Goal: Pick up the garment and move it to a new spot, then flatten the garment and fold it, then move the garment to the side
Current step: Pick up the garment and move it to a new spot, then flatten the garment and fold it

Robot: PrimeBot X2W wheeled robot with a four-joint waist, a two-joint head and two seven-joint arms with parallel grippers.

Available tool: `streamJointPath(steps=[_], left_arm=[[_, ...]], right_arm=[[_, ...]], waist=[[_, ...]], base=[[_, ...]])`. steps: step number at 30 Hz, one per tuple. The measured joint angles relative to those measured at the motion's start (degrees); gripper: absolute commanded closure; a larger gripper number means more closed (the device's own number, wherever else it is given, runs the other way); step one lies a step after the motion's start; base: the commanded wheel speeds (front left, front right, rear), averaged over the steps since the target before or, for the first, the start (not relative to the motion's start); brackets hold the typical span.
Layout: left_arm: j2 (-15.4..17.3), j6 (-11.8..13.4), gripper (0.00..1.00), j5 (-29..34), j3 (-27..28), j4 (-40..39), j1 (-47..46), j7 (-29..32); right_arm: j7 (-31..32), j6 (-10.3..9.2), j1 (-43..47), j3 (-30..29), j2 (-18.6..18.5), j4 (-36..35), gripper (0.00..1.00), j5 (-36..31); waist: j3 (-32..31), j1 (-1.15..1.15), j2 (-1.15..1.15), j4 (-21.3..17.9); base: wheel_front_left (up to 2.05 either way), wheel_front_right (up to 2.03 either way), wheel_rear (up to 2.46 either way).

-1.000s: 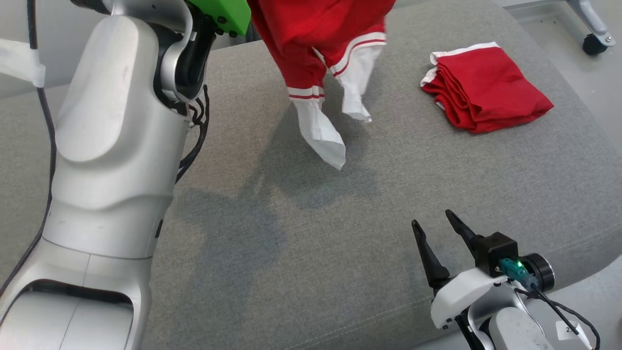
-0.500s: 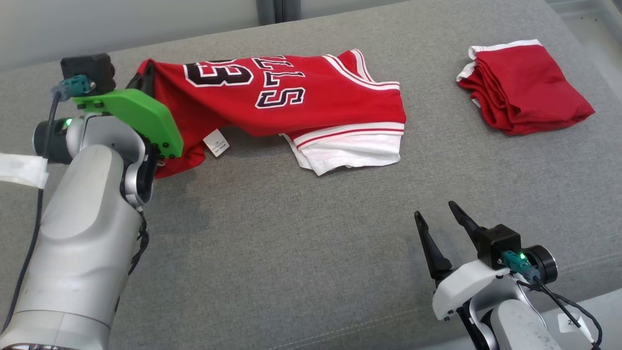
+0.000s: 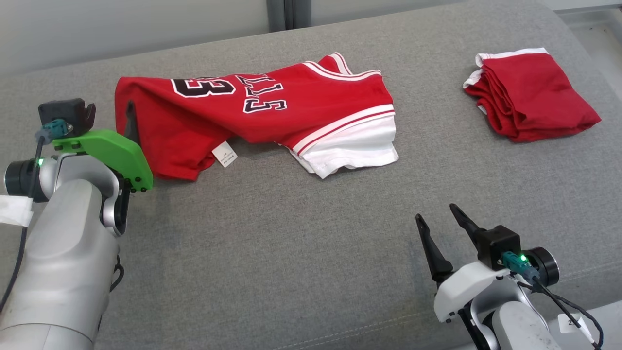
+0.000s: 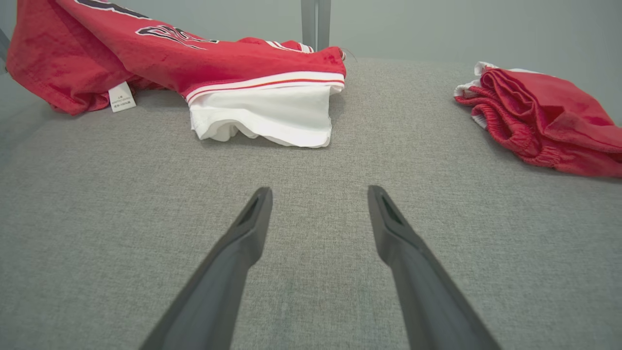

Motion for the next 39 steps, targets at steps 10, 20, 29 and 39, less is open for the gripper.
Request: streamJointPath(steps=[10,20,29,39], left_arm=[[-4.02,-1.92,0.0,-3.5,0.49,3.2,5.36,0.03],[-6.84,-2.83,0.0,-5.5,-0.07,4.83,10.17,0.38],[-6.72,-2.01,0.0,-5.65,0.03,7.05,7.27,-0.53],[-7.19,-3.67,1.0,-5.37,-1.26,8.36,5.27,-3.5]], right_arm=[[0.92,0.0,1.69,-0.27,0.01,-0.92,0.0,-0.07],[1.67,0.0,2.08,-0.34,0.01,-3.22,0.0,-0.42],[1.59,0.0,1.39,-1.1,-0.01,-4.55,0.0,-0.45],[0.97,0.0,0.99,-1.72,-0.02,-4.15,0.0,-0.05]], waist=[[-2.93,0.0,0.0,1.4],[-1.84,0.0,0.0,0.16],[2.63,0.0,0.0,-2.74],[4.68,0.0,0.0,-3.81]], base=[[0.0,0.0,0.0],[0.0,0.0,0.0],[0.0,0.0,0.0],[0.0,0.0,0.0]])
